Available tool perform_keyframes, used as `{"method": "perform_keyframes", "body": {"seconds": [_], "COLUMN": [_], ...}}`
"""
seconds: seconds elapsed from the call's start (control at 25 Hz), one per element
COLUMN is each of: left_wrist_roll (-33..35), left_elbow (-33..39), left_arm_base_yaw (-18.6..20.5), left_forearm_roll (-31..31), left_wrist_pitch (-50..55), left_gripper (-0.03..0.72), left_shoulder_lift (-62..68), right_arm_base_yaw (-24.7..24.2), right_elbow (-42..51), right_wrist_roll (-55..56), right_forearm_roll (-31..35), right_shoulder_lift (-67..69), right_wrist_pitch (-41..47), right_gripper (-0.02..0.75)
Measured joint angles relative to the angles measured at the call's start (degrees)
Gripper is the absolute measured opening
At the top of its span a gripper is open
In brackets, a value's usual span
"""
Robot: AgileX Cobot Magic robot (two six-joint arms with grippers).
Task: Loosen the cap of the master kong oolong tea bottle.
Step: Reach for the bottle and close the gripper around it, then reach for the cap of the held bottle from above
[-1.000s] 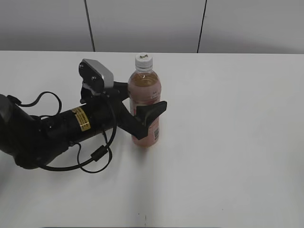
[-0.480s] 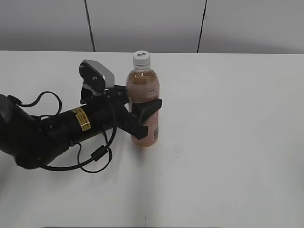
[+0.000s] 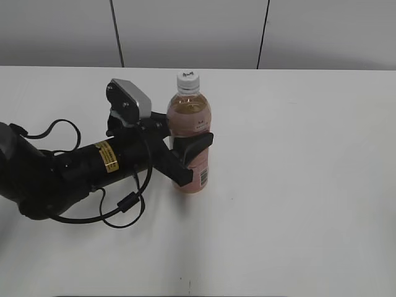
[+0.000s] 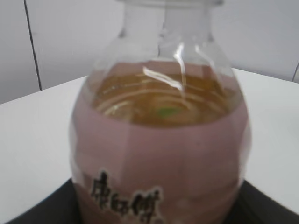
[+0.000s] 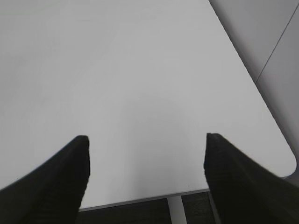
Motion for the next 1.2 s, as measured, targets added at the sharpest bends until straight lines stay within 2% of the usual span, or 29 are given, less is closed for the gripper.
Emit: {"method": "perform_keyframes", "body": {"seconds": [0.24, 0.52, 0.64, 0.8, 1.08, 1.2], "left_wrist_roll": [0.0, -0.3, -0.4, -0.6, -0.6, 0.5], "left_elbow": [0.0, -0.1, -0.1, -0.1, -0.1, -0.1], "left_arm_base_yaw": [0.0, 0.0, 0.0, -0.1, -0.1, -0.1], "left_forearm_roll": [1.2, 3.3, 4.1, 4.6, 4.9, 5.9], "left_wrist_pitch": [0.8, 8.6, 11.0, 14.1, 19.7, 21.6], "left_gripper": [0.402, 0.402, 0.402, 0.402, 0.402, 0.402], "left_shoulder_lift": [-0.2, -3.8, -5.2, -6.7, -9.3, -10.4], "right_arm_base_yaw": [0.0, 0.0, 0.0, 0.0, 0.0, 0.0], "right_elbow": [0.0, -0.6, -1.7, -4.9, -13.9, -17.3], "right_wrist_roll": [0.0, 0.0, -0.7, -6.8, -22.6, -27.1], "right_forearm_roll": [0.0, 0.8, 2.5, 8.9, 28.1, 34.6], "right_shoulder_lift": [0.0, 0.4, 5.3, 15.9, 34.9, 42.4], "right_wrist_pitch": [0.0, -0.9, -2.9, -4.7, -5.3, -2.1], "right_gripper": [0.577, 0.577, 0.577, 0.577, 0.573, 0.534]}}
